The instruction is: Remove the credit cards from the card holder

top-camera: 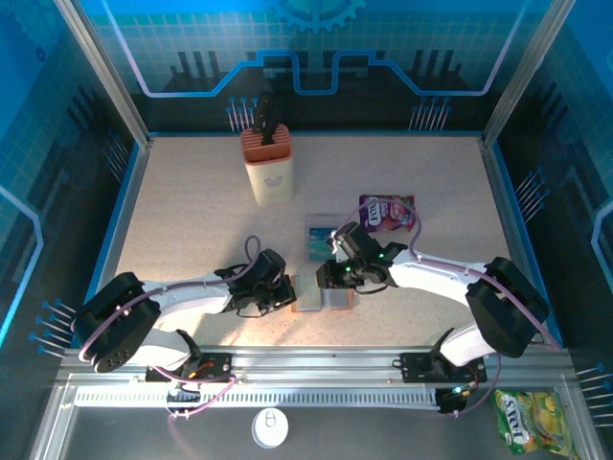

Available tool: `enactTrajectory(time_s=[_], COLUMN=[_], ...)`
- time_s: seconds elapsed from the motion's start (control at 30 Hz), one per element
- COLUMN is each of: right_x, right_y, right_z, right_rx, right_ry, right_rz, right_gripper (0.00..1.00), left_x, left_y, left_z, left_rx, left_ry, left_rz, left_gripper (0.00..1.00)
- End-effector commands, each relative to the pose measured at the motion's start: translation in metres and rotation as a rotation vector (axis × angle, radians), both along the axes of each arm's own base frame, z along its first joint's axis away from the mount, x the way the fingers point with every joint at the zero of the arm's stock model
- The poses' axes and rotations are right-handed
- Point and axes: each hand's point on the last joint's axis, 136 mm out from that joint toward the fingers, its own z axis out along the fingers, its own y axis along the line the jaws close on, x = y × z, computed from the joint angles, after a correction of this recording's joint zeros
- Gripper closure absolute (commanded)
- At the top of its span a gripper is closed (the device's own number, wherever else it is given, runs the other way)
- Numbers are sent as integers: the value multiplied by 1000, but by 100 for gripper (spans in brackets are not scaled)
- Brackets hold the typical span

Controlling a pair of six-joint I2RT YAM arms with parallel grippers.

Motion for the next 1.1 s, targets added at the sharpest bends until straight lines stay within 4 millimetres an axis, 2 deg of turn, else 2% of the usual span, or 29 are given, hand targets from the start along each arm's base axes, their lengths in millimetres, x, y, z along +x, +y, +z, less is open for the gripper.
enactTrajectory(time_s=[0.0,0.33,0.63,1.07], right_x=[-14,-18,-18,-17], right_y=[16,31,39,39], right_z=[-1,-12,-12,-19], right_rx=[53,45,52,26], right_ry=[57,97,110,123], right_rz=[19,44,72,71], right_gripper=[68,62,61,61], left_x=[-4,-6,-6,-5], left_y=[3,4,7,8], left_z=[-5,-8,-9,-9], left_rx=[34,37,54,57], left_ry=[24,30,27,26], left_rz=[4,4,5,6], left_gripper=[100,100,100,100])
